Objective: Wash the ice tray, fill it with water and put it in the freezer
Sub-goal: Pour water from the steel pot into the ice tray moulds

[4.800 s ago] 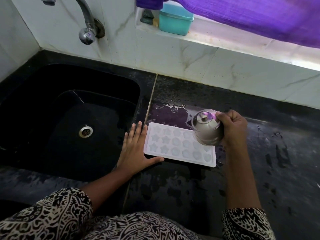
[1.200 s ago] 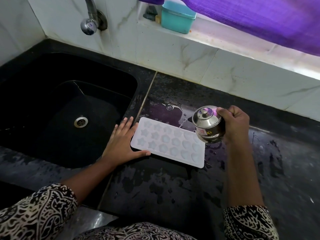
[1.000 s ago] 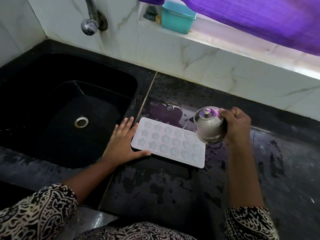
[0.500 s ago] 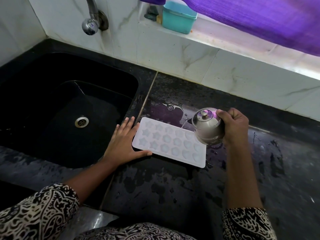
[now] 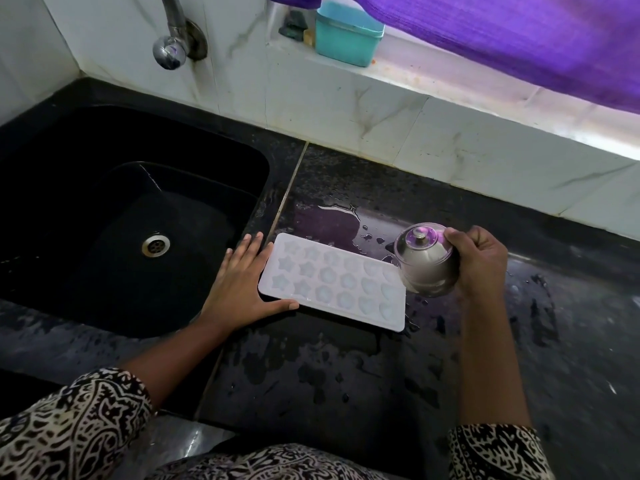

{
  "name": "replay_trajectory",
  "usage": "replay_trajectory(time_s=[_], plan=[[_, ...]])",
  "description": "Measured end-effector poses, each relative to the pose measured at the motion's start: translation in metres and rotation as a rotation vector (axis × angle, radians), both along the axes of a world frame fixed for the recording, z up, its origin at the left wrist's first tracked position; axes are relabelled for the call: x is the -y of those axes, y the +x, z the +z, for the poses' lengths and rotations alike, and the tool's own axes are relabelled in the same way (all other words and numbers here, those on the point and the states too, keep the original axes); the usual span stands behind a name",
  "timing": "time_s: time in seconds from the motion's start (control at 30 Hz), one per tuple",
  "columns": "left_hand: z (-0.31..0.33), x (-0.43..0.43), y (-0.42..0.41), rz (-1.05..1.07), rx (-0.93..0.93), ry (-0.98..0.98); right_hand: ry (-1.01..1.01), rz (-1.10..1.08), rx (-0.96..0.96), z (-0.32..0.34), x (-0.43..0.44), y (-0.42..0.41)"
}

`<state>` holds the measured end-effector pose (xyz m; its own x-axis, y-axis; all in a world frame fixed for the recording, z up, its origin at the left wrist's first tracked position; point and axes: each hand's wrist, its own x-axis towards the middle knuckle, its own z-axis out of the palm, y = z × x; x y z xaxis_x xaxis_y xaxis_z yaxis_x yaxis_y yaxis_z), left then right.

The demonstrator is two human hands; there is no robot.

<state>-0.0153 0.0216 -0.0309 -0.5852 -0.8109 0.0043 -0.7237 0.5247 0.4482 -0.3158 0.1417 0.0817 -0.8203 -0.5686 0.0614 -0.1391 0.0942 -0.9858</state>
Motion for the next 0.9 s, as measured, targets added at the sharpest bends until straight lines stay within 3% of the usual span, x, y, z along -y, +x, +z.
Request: replay_trajectory(time_s=[0.9], plan=[[-0.001, -0.001, 0.0, 0.003, 0.012, -0.014, 0.007, 0.021, -0.081, 0.011, -0.003, 0.0]])
